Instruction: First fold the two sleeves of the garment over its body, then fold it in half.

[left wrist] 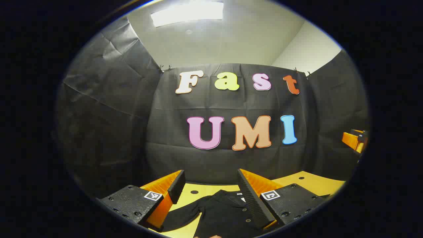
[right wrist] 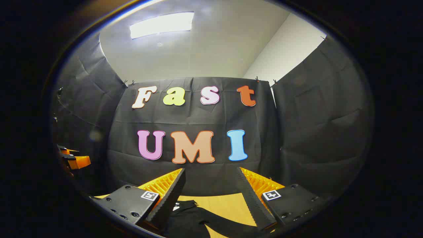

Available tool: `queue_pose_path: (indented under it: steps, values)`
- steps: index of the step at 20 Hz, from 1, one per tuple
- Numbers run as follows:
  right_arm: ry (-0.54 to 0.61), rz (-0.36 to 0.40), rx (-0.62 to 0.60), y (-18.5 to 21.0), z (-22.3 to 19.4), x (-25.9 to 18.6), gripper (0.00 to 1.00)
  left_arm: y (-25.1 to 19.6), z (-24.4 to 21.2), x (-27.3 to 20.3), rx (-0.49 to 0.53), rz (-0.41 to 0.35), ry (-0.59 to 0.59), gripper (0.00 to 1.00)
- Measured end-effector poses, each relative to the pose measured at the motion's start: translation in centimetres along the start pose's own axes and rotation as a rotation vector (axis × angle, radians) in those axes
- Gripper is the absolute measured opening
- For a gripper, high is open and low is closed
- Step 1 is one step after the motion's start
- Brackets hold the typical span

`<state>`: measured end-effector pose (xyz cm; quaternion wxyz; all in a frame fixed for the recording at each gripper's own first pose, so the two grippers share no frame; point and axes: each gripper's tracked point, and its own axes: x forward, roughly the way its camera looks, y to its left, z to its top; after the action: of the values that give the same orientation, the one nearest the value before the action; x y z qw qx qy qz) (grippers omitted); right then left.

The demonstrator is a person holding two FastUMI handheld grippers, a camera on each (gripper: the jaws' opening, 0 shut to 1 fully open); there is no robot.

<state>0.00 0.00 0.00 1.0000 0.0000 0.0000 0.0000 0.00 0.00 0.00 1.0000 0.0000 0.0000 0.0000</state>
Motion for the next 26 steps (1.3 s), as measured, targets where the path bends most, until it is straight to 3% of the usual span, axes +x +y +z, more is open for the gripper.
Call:
queue_pose_path:
  steps: [10,26]
  values:
    - [-0.006,0.03,-0.027,1.8,1.1,0.3,0.97,2.4,-0.7,-0.5,-0.028,0.044,0.012,0.93]
    - [-0.002,0.015,-0.07,3.0,1.3,0.1,0.98,3.2,-0.9,0.1,-0.046,0.026,-0.001,0.93]
